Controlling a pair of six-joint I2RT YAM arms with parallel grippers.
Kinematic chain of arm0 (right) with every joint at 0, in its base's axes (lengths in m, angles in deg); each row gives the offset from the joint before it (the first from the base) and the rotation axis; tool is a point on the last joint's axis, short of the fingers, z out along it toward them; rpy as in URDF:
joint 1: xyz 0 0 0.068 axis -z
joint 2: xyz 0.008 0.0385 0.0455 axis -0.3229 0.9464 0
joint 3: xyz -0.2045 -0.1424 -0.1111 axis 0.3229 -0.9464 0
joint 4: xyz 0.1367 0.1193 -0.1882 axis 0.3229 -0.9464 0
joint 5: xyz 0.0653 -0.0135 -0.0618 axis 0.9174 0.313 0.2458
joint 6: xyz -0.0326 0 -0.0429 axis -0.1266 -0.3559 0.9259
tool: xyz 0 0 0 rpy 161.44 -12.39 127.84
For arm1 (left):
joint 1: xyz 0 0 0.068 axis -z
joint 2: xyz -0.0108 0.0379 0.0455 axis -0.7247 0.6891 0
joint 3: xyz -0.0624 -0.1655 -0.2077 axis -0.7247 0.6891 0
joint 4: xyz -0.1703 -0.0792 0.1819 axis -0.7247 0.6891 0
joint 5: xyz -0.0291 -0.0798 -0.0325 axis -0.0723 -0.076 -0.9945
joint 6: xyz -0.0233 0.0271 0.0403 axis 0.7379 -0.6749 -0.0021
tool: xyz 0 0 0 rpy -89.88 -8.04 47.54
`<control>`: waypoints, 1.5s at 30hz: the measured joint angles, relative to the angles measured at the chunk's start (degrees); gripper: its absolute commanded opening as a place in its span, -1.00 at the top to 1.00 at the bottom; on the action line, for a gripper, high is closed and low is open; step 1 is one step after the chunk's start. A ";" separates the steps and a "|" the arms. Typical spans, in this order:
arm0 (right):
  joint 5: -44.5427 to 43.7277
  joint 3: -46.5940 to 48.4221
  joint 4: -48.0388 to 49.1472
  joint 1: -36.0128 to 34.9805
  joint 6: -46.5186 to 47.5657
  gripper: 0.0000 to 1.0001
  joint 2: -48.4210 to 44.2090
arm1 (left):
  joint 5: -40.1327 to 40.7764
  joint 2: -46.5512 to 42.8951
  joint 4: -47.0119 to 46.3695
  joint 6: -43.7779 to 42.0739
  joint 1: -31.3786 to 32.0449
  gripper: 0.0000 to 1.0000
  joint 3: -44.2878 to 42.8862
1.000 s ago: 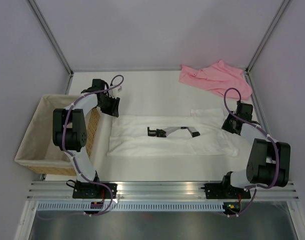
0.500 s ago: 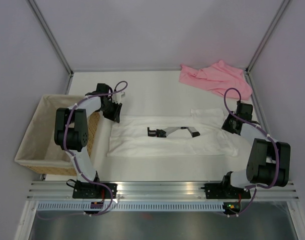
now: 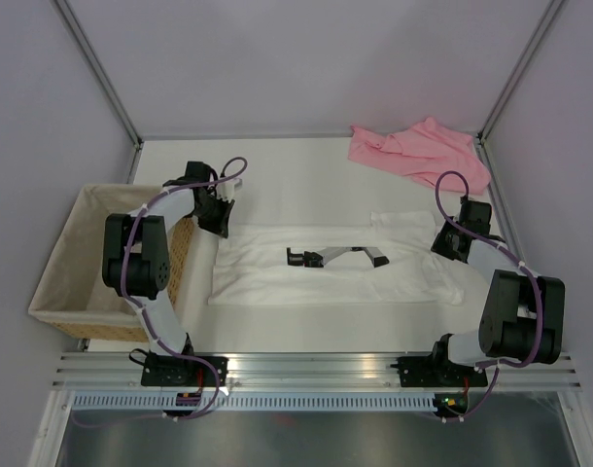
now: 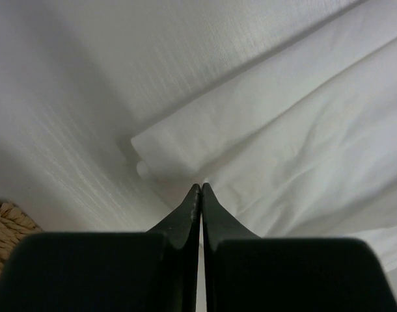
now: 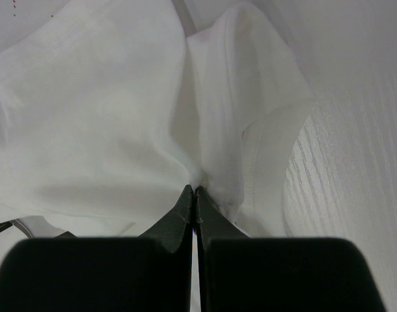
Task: Roll the t-shirts
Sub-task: Fold the tshirt
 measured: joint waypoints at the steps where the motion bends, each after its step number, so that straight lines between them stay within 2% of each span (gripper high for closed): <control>1: 0.00 0.00 -0.11 0.00 0.00 0.99 -0.09 | -0.02 -0.37 0.11 -0.13 0.00 0.95 0.00; 15: -0.04 0.59 -3.28 0.00 0.00 0.99 -2.36 | -0.57 -5.09 1.20 -2.82 0.00 0.95 1.79; 23: -0.83 0.72 -8.68 0.00 -1.68 0.99 -10.03 | -2.84 -9.75 1.79 -5.57 0.00 0.95 4.85; 25: -0.83 0.70 -9.18 0.00 -2.08 0.74 -10.58 | -3.15 -9.88 1.79 -6.01 0.00 0.95 5.16; 26: -0.85 0.61 -9.27 0.00 -2.32 0.48 -10.51 | -3.39 -9.88 1.81 -6.25 0.00 0.95 5.31; 27: -0.90 0.52 -9.53 0.00 -2.49 0.05 -10.27 | -3.72 -9.88 1.81 -6.51 -0.02 0.95 5.49; 29: -1.33 0.46 -10.23 0.02 -2.86 -0.17 -9.60 | -4.24 -9.88 1.86 -7.04 -0.04 0.95 5.75; 30: -1.53 0.46 -10.51 0.04 -2.86 -0.19 -9.07 | -4.48 -9.88 1.84 -7.28 -0.04 0.95 5.88; 34: -2.69 0.52 -10.91 0.55 -2.97 -0.22 -8.17 | -5.75 -9.88 1.90 -7.80 -0.04 0.95 6.21; 38: -2.91 1.75 -9.94 1.05 -2.93 -0.08 -7.32 | -6.05 -9.88 1.90 -7.87 -0.04 0.95 6.21; 42: -1.49 5.60 -7.56 1.11 -2.36 -0.02 -1.33 | -6.12 -9.88 1.90 -7.87 -0.04 0.95 6.21; 43: -1.03 6.43 -7.04 1.11 -2.27 0.01 0.37 | -6.14 -9.88 1.90 -7.87 -0.04 0.95 6.21; 45: -0.20 7.72 -5.86 1.09 -1.86 0.19 4.02 | -6.19 -9.88 1.90 -7.87 -0.04 0.95 6.21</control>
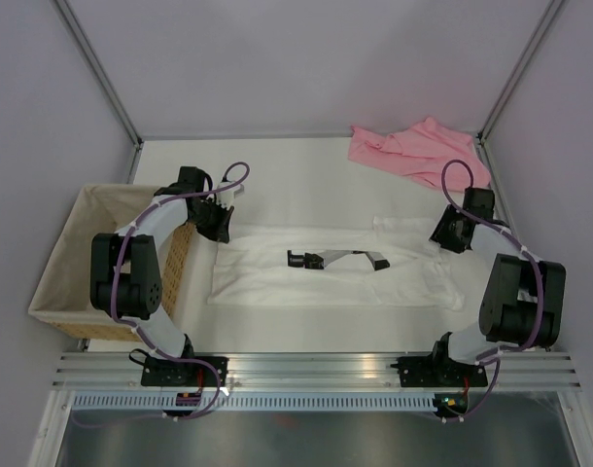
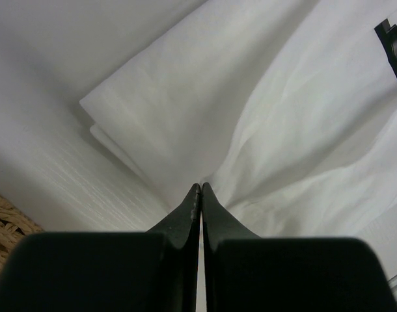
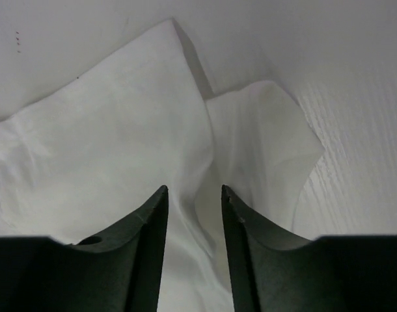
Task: Roll the t-shirts
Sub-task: Fold the tshirt
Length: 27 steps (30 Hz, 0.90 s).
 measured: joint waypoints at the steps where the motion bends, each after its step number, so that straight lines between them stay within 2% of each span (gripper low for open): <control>1: 0.42 0.39 0.24 0.00 0.15 0.27 1.62 | 0.00 0.00 -0.02 0.00 0.00 0.95 0.00; 2: 0.66 0.57 0.44 0.00 0.46 0.51 3.08 | 0.00 0.00 -0.02 0.00 0.00 0.95 0.00; 4: 0.94 0.57 0.37 0.00 0.83 0.73 4.50 | 0.00 0.00 -0.02 0.00 0.00 0.95 0.00; 5: 1.01 0.57 0.28 0.00 0.72 0.99 4.92 | 0.00 0.00 -0.02 0.00 0.00 0.95 0.00; 12: 1.20 0.57 -0.46 0.00 0.59 0.99 1.11 | 0.02 0.00 -0.15 0.02 0.00 0.95 -0.24; 21: 0.07 -0.48 -4.70 -0.02 -0.20 1.00 -16.26 | 0.04 -2.36 -0.35 -0.04 0.00 0.95 -0.90; 27: -1.38 -4.37 -7.10 -0.02 -1.68 0.99 -21.70 | 0.02 -4.66 -0.35 -0.81 -0.04 0.95 -0.85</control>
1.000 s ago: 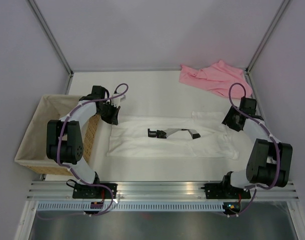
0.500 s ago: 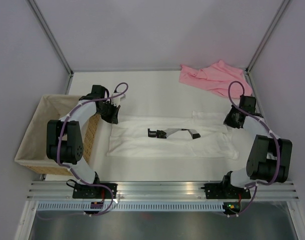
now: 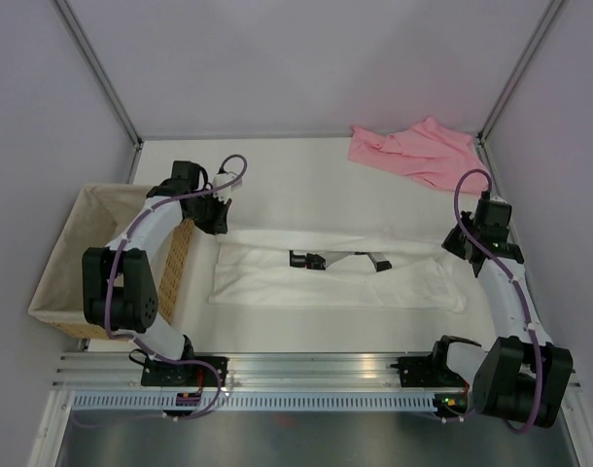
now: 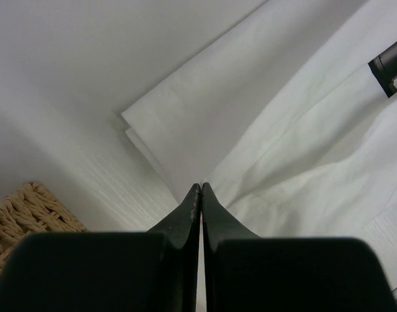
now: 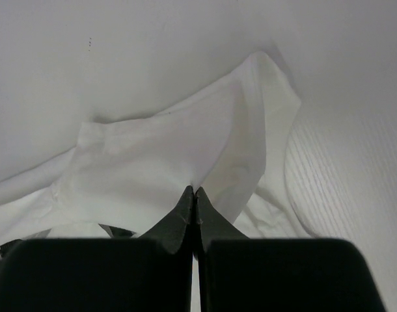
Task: Roll the t-shirts
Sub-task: Fold the tshirt
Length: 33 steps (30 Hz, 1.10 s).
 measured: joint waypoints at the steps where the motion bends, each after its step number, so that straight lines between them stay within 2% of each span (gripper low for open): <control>1: -0.17 -0.63 -0.37 0.00 -0.33 0.99 -0.70 | -0.09 -0.44 -0.04 -0.28 0.00 0.95 0.11; 10: -4.11 -9.51 -2.75 0.02 -5.95 0.99 -5.57 | -1.27 -3.28 -0.92 -8.72 -0.02 0.95 10.36; 12: -5.73 -11.52 -3.32 0.09 -7.63 0.91 -6.73 | -1.27 -3.21 -0.55 -10.45 -0.07 0.95 11.78; 13: -6.38 -12.02 -3.56 0.13 -8.15 0.43 -7.17 | -1.27 -3.21 -0.50 -11.02 -0.07 0.95 11.89; 14: -7.13 -12.46 -3.56 0.24 -9.18 0.18 -7.65 | -1.27 -3.21 -0.66 -11.72 -0.07 0.95 11.89; 16: -8.90 -12.59 -3.45 0.61 -10.14 -0.28 -8.07 | -1.25 -3.21 -1.16 -12.87 -0.09 0.94 11.89; 17: -9.86 -12.57 -3.37 0.83 -10.25 -0.32 -8.11 | -1.22 -3.21 -1.22 -13.35 -0.13 0.94 11.89; 20: -11.56 -12.41 -3.50 0.96 -10.38 -0.32 -8.17 | -1.25 -3.21 -1.36 -14.51 -0.24 0.92 11.89; 22: -11.19 -11.54 -3.10 0.96 -9.31 -0.19 -8.52 | -1.33 -3.21 -1.38 -14.84 -0.28 0.92 11.89; 26: -5.86 -7.17 1.60 -1.57 -4.96 -0.12 -8.61 | -1.44 -3.21 -1.46 -14.99 -0.35 0.92 11.87; 29: -3.10 -0.87 5.86 -12.28 1.03 -0.15 -3.48 | -1.44 -3.21 -1.49 -14.97 -0.35 0.90 11.87; 33: 1.42 10.80 7.45 -26.97 10.10 -0.18 11.54 | -1.42 -3.21 -1.51 -14.95 -0.35 0.89 11.87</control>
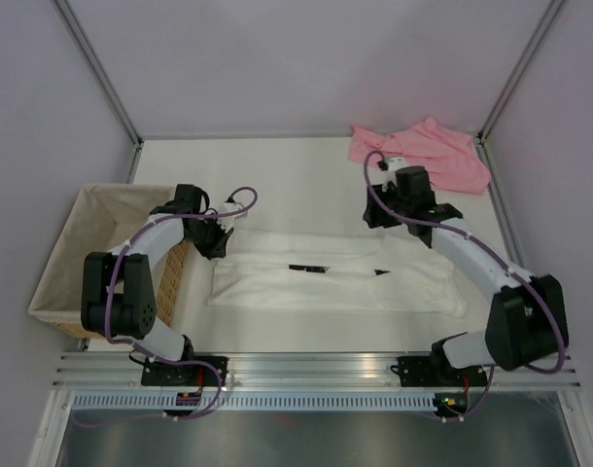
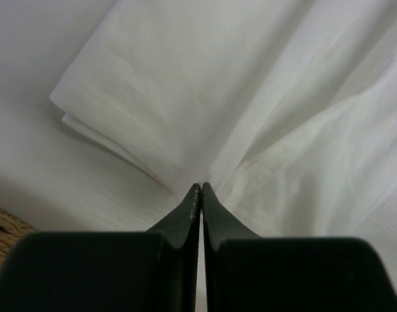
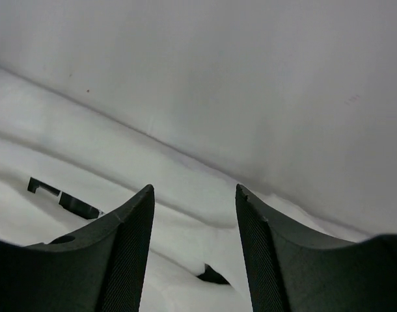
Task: Roll the t-shirts
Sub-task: Fold the tshirt
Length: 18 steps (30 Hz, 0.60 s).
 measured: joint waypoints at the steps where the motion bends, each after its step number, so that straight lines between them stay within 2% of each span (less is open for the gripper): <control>1: 0.46 2.71 -0.22 -2.97 2.64 -0.19 3.96 | 0.00 0.00 0.02 0.00 0.00 0.89 0.00; 5: 3.10 8.39 -3.50 -10.03 10.93 -0.23 16.59 | 0.04 0.02 0.00 0.02 -0.02 0.89 0.00; 9: 5.90 9.64 -7.28 -10.43 15.43 -0.25 24.15 | 0.04 0.20 -0.02 0.04 -0.04 0.89 -0.17; 13: 8.70 9.66 -9.84 -10.23 18.34 -0.23 27.67 | 0.09 0.39 -0.04 0.07 -0.04 0.89 -0.24; 18: 11.61 8.74 -9.62 -10.21 19.93 -0.18 27.15 | 0.11 1.03 -0.02 0.07 -0.04 0.89 -0.48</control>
